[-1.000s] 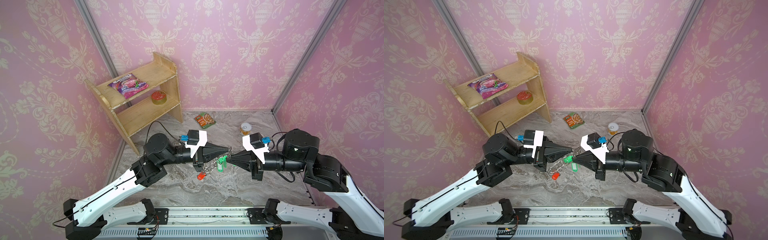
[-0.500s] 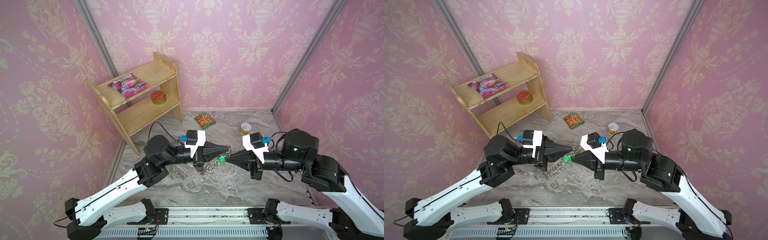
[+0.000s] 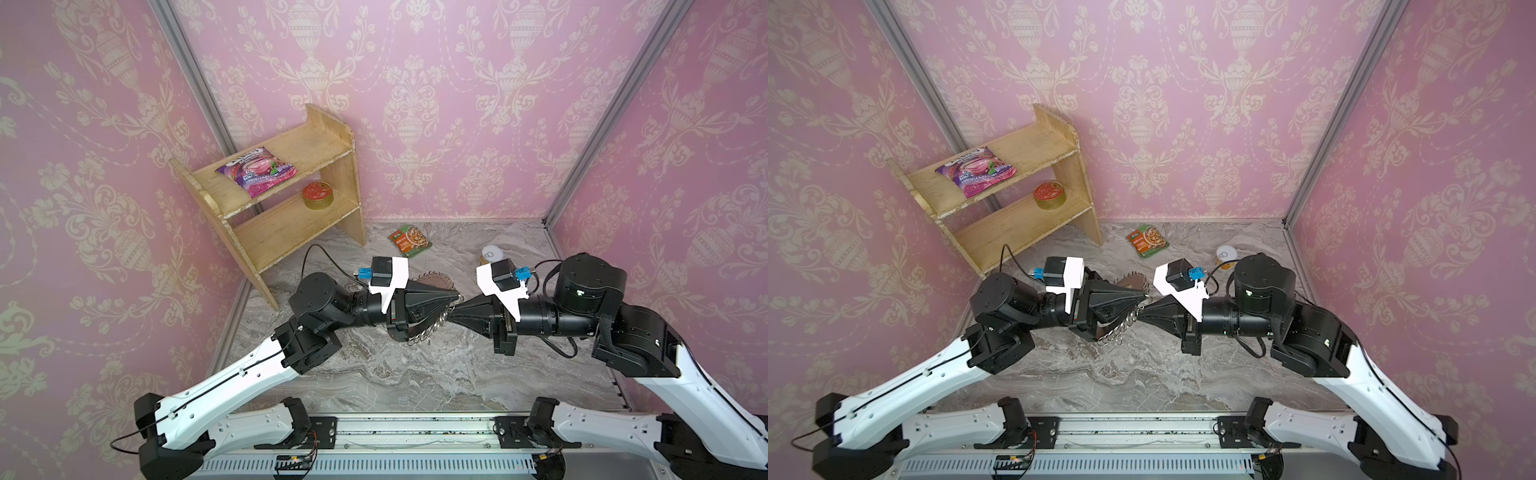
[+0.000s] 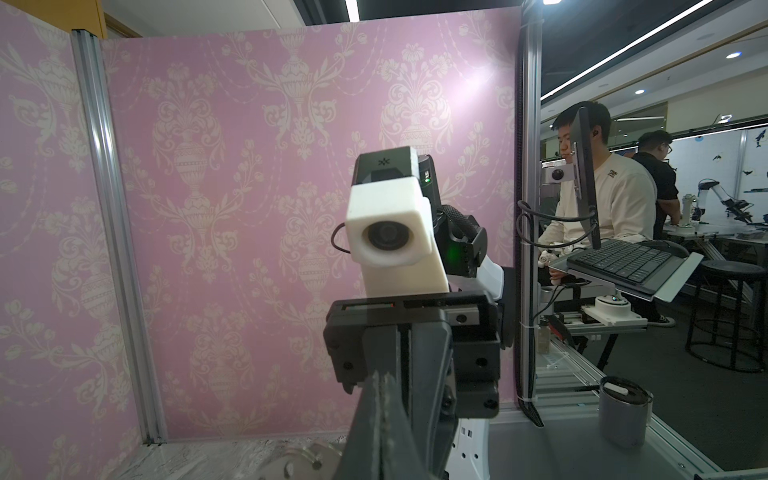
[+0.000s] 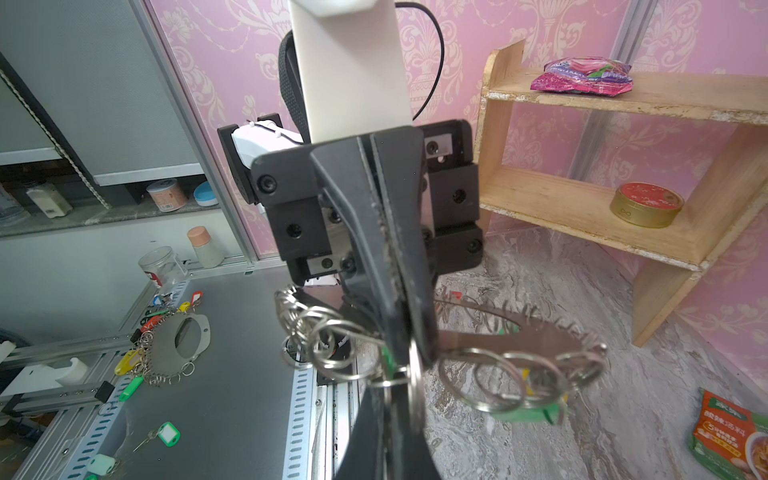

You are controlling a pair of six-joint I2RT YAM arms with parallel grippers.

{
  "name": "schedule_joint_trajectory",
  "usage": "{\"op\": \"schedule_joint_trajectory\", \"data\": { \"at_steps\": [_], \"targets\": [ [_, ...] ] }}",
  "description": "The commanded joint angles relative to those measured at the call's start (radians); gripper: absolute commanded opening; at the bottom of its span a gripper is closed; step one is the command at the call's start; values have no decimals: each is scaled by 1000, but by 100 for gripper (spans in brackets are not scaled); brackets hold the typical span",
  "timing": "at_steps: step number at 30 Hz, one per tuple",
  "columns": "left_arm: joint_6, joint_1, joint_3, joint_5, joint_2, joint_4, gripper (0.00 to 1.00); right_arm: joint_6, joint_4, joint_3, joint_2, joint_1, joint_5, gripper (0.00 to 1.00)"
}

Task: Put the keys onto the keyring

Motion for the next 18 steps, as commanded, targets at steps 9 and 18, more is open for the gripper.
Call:
{"op": "schedule_joint_trajectory", "data": {
  "at_steps": [9, 18],
  "targets": [
    [6, 1, -11, 2, -16, 46, 0, -27, -104, 40, -59, 4, 111, 23],
    [-4, 2, -11, 13, -15, 55, 0, -72, -173, 105, -80, 4, 147, 33]
  ]
}}
